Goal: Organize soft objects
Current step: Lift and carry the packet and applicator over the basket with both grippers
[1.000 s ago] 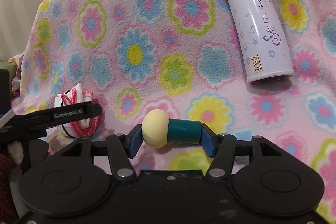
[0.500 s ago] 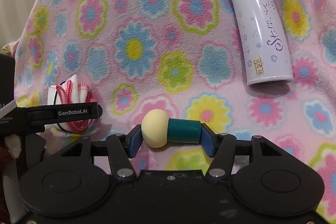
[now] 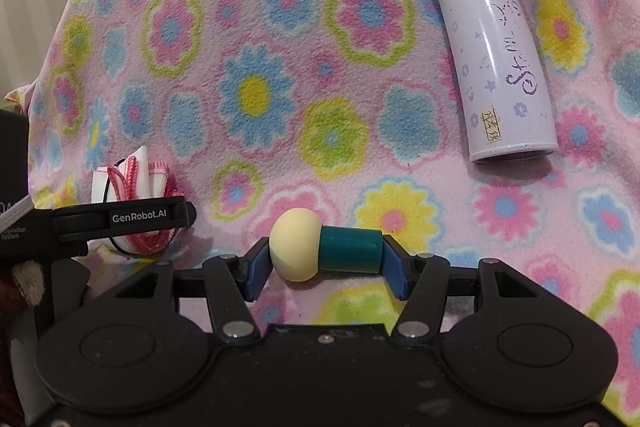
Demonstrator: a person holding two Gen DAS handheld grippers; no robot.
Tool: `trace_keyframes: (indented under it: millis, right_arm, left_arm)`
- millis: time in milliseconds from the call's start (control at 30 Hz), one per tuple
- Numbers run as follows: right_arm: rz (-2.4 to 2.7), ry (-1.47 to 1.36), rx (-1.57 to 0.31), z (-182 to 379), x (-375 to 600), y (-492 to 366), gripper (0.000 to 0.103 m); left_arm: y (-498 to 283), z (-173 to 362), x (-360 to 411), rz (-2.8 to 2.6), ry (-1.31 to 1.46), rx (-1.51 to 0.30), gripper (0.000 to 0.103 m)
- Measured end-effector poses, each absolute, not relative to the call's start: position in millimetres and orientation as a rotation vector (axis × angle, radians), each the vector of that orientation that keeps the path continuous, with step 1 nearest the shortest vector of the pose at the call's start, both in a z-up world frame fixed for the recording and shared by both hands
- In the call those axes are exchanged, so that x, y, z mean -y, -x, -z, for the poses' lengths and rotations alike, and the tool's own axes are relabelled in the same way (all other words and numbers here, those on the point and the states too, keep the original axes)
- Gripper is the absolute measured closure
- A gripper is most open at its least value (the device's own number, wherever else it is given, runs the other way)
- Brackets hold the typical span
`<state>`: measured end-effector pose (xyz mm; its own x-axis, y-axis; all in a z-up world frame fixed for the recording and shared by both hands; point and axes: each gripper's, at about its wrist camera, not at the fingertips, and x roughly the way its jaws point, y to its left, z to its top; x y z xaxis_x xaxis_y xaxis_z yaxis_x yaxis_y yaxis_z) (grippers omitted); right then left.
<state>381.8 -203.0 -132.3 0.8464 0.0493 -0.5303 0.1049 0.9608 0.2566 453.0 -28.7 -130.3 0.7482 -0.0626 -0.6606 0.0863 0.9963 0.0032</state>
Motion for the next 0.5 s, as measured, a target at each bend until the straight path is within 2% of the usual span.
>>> trace_keyframes:
  millis: [200,500]
  right_arm:
    - [0.032,-0.283,-0.562,132.4,202.7,-381.6,0.046]
    - [0.036,-0.275,-0.566,132.3,201.9,-383.1,0.046]
  left_arm:
    - [-452.0,130.2,29.5,0.088,-0.041,-0.701,0.015]
    - [-451.1,129.5,29.7,0.100,-0.038,-0.692,0.023]
